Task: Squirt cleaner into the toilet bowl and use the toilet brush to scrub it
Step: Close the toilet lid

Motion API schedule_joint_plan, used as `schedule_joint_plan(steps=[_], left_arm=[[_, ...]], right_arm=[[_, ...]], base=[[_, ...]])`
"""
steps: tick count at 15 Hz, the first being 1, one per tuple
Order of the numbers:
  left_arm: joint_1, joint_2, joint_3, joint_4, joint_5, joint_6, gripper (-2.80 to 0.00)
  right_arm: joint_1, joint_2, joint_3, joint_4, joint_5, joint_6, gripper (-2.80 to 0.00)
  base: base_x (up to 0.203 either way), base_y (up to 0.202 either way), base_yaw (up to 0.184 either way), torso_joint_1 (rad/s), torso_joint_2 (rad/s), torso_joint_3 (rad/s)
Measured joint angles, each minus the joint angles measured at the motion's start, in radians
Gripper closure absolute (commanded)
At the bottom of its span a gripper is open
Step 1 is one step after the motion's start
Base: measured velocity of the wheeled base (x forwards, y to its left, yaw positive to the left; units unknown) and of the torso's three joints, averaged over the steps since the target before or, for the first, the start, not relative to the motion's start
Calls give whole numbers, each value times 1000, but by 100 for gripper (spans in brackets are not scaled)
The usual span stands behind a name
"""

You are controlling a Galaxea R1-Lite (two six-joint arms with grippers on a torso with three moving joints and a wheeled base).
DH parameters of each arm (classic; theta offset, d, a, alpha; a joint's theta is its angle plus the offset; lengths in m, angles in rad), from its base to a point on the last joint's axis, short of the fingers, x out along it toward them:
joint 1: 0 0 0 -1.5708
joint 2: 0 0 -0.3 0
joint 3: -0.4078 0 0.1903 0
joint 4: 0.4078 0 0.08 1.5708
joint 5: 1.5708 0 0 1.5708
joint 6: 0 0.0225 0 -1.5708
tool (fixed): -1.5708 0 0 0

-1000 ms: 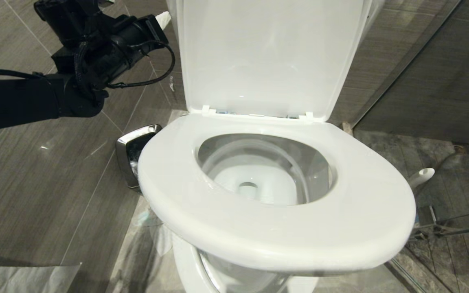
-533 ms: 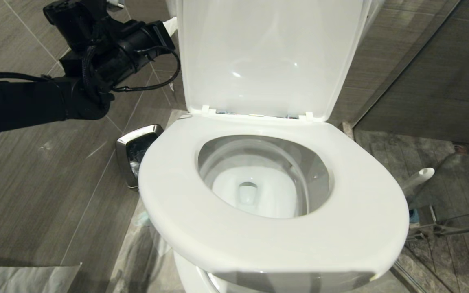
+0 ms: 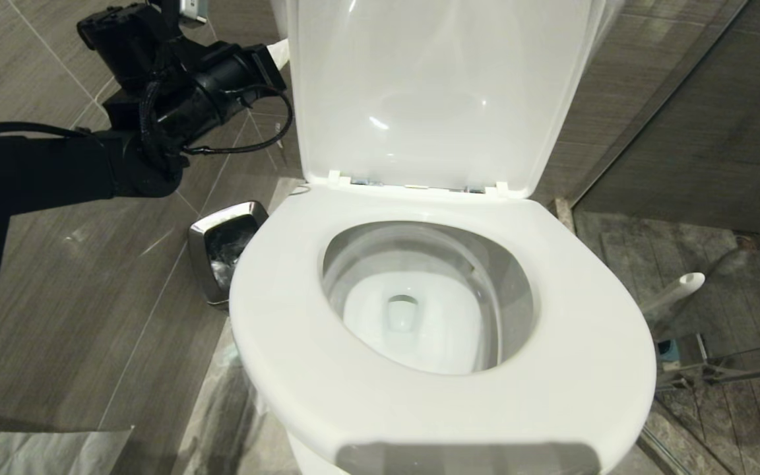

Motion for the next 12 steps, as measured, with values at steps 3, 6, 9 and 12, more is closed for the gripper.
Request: schedule_joint_plan(steps=[3,6,9,12], left_arm=[[0,-12,0,-2,-66,-35,0],[-1,-30,32,-4,-135,-65,0],[0,-60,102,-6,-205,-65,0],[4,-121,240,1,-270,-66,0]], right_arm=[[0,0,0,0,0,0,0],[0,0,0,0,0,0,0],[0,0,0,0,0,0,0],[0,0,0,1,0,0,0]], base=[[0,0,0,0,0,0],[0,0,0,0,0,0],[0,0,0,0,0,0],[0,0,0,0,0,0]])
